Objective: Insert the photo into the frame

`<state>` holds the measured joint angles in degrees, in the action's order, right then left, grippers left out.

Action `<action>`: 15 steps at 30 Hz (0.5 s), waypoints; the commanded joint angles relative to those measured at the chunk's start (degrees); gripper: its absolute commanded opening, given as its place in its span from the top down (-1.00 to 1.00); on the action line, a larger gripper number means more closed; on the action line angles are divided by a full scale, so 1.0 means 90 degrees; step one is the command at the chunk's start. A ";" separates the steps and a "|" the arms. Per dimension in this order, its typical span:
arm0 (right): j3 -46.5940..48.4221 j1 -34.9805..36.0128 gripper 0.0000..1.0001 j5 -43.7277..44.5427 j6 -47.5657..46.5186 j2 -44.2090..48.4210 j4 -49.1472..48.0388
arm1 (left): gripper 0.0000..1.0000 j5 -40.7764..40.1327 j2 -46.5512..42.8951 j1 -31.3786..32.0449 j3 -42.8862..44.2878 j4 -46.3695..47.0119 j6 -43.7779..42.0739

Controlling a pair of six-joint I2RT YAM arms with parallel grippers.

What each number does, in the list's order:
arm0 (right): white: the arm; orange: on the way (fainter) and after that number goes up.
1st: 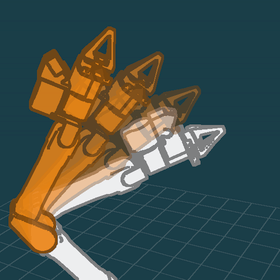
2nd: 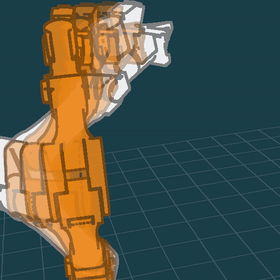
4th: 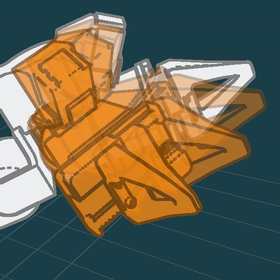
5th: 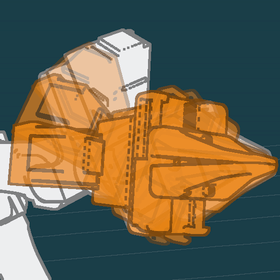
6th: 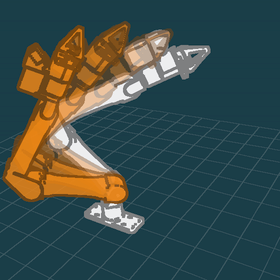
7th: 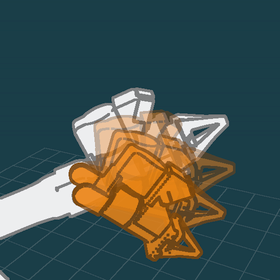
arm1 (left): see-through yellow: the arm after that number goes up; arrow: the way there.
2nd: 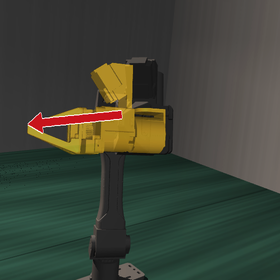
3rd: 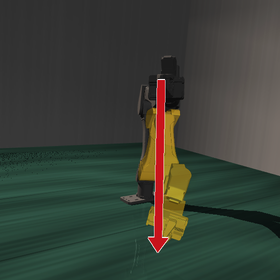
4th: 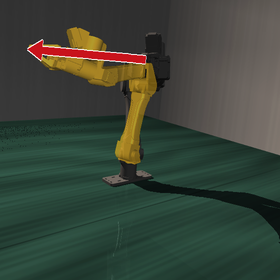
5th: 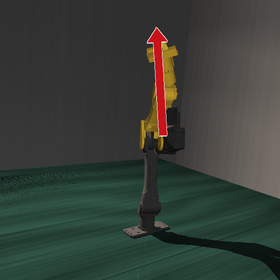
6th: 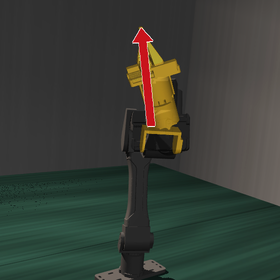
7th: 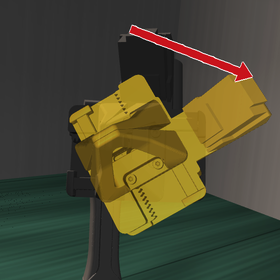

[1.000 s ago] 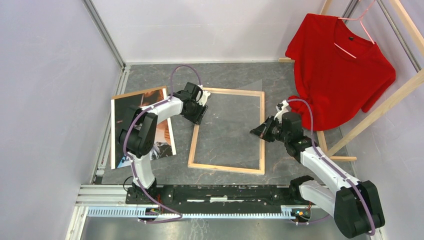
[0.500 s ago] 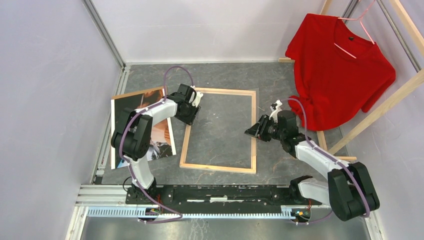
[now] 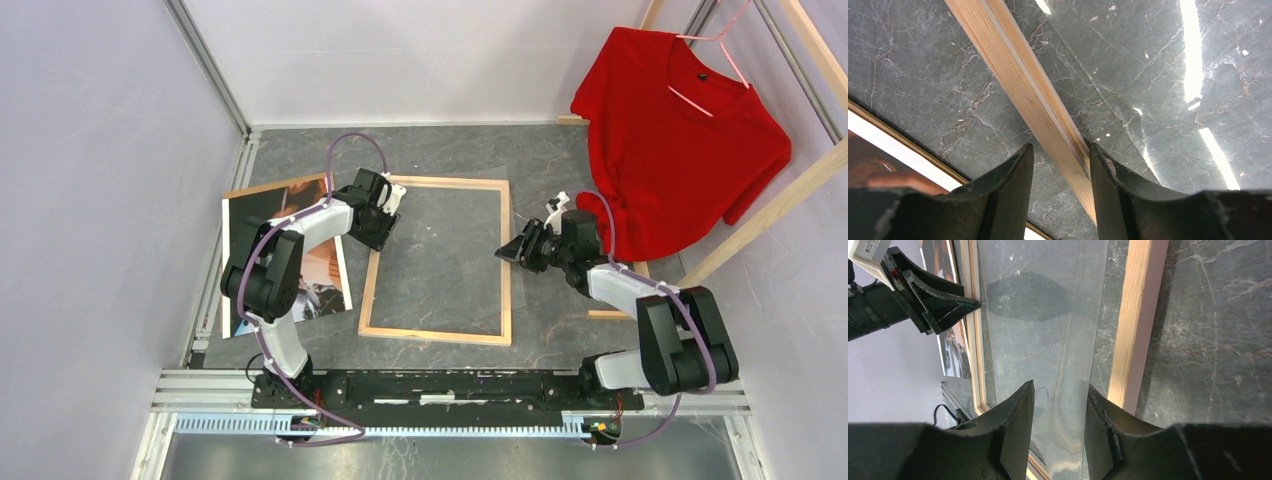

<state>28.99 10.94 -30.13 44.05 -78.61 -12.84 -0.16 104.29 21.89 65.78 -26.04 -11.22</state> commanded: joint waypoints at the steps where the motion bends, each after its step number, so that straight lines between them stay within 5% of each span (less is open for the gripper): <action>1: 0.0280 -0.0027 0.12 -0.0713 0.0293 -0.0435 -0.1142 | -0.03 -0.0252 -0.0142 -0.0063 -0.0048 0.0055 -0.0365; 11: 0.0819 -0.0431 -0.01 -0.1259 0.0123 -0.1455 -0.1193 | -0.01 -0.0299 -0.0134 -0.0068 -0.0043 0.0071 -0.0464; 15: 0.0847 -0.0451 0.13 -0.1476 0.0443 -0.1780 -0.1631 | 0.00 -0.0302 -0.0159 -0.0073 -0.0070 0.0071 -0.0484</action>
<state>34.72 7.03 -39.94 46.17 -92.73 -21.69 -0.34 104.29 21.87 65.78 -26.04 -12.25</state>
